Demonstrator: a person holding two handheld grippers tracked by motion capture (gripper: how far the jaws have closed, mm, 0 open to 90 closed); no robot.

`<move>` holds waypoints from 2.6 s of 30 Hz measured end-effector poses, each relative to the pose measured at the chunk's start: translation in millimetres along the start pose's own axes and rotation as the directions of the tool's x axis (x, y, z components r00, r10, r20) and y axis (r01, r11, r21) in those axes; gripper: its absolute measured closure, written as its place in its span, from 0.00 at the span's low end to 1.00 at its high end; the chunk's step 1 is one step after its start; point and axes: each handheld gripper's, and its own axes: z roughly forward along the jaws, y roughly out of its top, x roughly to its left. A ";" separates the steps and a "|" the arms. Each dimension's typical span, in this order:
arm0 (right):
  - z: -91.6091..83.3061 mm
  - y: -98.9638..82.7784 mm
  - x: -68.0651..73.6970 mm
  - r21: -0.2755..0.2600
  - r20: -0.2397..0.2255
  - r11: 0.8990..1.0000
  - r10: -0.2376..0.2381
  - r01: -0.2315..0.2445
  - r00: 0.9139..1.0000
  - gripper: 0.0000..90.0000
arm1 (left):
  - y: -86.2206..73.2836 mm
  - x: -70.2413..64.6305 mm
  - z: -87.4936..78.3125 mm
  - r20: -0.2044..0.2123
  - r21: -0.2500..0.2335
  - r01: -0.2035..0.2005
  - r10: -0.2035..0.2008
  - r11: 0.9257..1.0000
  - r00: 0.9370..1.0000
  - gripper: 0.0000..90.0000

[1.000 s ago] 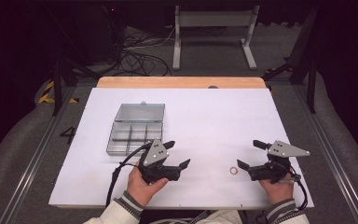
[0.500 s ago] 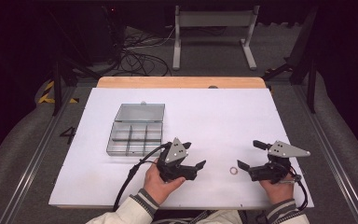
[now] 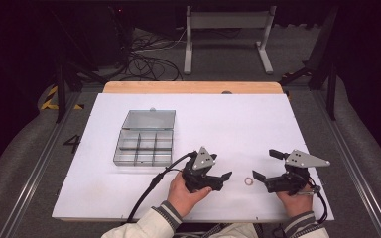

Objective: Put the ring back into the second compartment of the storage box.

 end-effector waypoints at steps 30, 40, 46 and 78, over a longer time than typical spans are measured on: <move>-1.0 -0.2 0.3 0.003 0.006 1.000 -0.002 0.002 1.000 0.02 | 3.0 -14.7 49.2 0.098 0.106 0.015 -0.025 0.994 0.995 0.55; -1.6 -0.3 0.4 0.007 0.008 1.000 0.001 -0.001 1.000 0.02 | -0.2 -15.3 65.3 0.118 0.131 0.033 -0.048 0.991 0.992 0.60; -1.9 -0.3 0.3 0.007 0.007 1.000 0.000 0.000 1.000 0.02 | -0.8 -16.9 71.4 0.133 0.143 0.035 -0.054 0.989 0.990 0.62; -1.5 -0.9 0.1 0.013 0.005 1.000 -0.002 0.002 1.000 0.02 | 3.9 -25.6 90.7 0.074 0.233 -0.010 -0.007 0.972 0.997 0.91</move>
